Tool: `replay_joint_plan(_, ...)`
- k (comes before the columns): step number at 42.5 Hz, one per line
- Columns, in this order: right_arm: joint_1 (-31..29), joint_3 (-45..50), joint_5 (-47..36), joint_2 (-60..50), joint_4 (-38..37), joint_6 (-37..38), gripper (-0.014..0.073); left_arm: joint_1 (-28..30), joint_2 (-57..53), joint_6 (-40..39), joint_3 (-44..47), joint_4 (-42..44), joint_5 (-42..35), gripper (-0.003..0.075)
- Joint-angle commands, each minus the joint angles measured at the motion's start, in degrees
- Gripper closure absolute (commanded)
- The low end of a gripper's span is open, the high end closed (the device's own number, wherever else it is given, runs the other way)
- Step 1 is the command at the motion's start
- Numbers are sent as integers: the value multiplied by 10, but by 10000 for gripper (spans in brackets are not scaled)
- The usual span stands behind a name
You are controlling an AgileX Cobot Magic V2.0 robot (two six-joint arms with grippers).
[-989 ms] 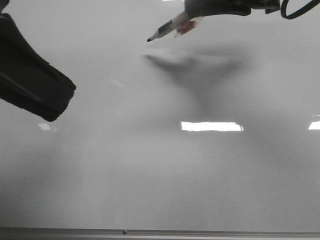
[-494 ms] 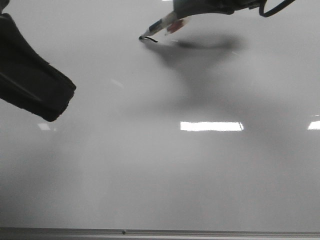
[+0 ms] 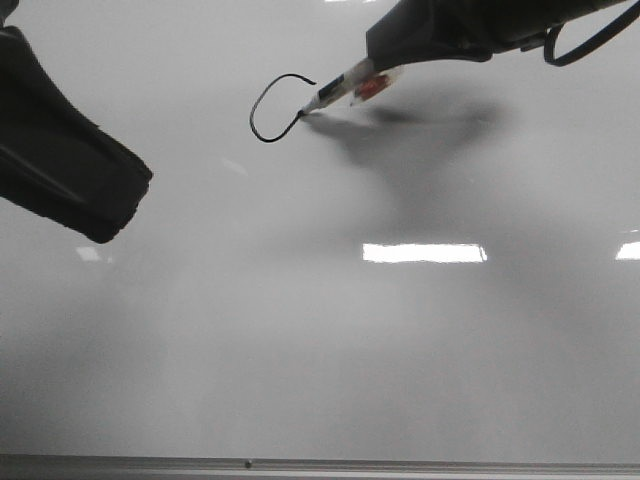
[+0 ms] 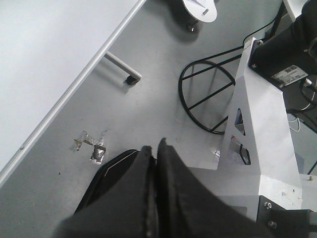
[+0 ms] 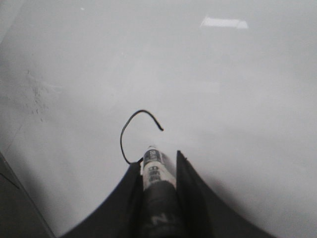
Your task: Write number 9 on whiteboard
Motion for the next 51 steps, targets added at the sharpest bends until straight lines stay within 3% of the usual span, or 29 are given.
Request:
replay_joint_plan(1, -13, -31, -31, -22, 41, -5, 663, 2, -17, 1, -13, -39, 17, 739)
replay_joint_plan(29, -13, -46, -32, -20, 32, -3, 663, 2, -17, 1, -13, -39, 16, 739)
replay_joint_plan(41, 12, 32, -73, -15, -30, 5, 661, 2, -17, 1, -13, -39, 16, 739)
replay_joint_plan(51, 34, 69, -67, 15, -34, 5, 661, 2, -17, 1, -13, -39, 18, 739)
